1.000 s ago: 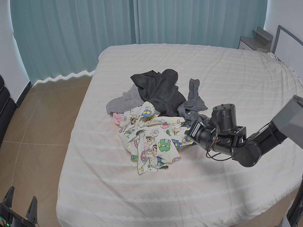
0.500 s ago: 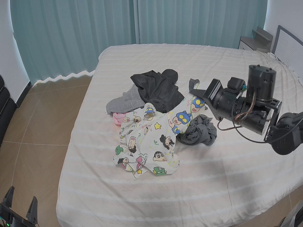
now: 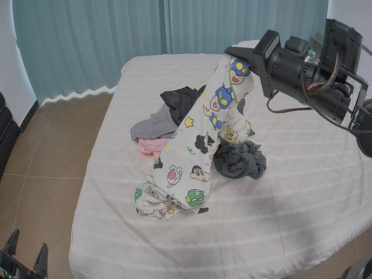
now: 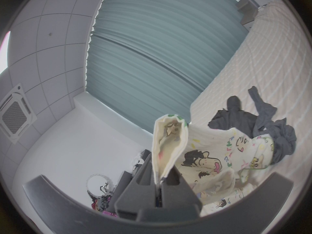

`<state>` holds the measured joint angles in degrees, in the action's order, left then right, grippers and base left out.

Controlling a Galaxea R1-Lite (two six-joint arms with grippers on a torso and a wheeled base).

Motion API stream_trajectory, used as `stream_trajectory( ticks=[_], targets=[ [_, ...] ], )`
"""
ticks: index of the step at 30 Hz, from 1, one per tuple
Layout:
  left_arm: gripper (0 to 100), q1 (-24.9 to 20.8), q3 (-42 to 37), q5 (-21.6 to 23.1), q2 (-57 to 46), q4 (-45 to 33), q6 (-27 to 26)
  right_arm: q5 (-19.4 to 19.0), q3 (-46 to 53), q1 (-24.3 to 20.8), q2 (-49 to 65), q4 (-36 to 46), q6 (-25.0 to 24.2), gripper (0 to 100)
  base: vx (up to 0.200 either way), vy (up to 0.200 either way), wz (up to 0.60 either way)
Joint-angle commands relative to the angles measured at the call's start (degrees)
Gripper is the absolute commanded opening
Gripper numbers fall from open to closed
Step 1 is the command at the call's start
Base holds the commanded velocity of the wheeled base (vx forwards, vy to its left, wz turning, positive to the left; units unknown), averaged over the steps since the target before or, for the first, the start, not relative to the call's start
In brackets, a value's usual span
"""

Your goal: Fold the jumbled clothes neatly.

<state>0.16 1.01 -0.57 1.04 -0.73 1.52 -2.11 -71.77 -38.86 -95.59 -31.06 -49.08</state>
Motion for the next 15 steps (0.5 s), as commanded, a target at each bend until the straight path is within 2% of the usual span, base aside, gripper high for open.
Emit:
stream_trajectory(
  ticks=[1,2,3,6,10,11,13,15],
  targets=[
    [100,-0.2,11.1,-0.2,2.9,2.2,6.2,0.4,-7.9,-5.2,0.0,3.0,1.5,0,0.000,0.000,0.00],
    [100,-0.4,19.4,0.4,7.0,1.9,12.6,0.4,-10.1,-5.8,-0.1,3.6,1.8,0,0.000,0.000,0.00],
    [100,-0.8,22.7,1.3,8.6,0.5,14.7,0.5,-11.6,-6.4,-0.3,4.0,2.1,0,0.000,0.000,0.00],
    [100,-1.6,26.8,7.0,11.4,-3.8,10.4,1.8,-15.4,-8.4,-1.0,4.7,2.8,0,0.000,0.000,0.00],
    [100,-3.9,26.5,18.3,16.7,-6.1,9.5,2.4,-19.4,-10.4,-2.8,4.7,4.9,0,0.000,0.000,0.00],
    [100,-3.9,26.5,18.3,16.7,-6.1,9.5,2.4,-19.4,-10.4,-2.8,4.7,4.9,0,0.000,0.000,0.00],
    [100,-3.9,26.1,27.6,21.2,-6.1,6.8,2.4,-23.5,-11.9,-4.4,5.0,6.4,0,0.000,0.000,0.00],
    [100,-3.7,26.1,33.1,24.6,-6.1,5.2,2.5,-26.8,-13.0,-5.7,6.8,7.4,0,0.000,0.000,0.00]
  ],
)
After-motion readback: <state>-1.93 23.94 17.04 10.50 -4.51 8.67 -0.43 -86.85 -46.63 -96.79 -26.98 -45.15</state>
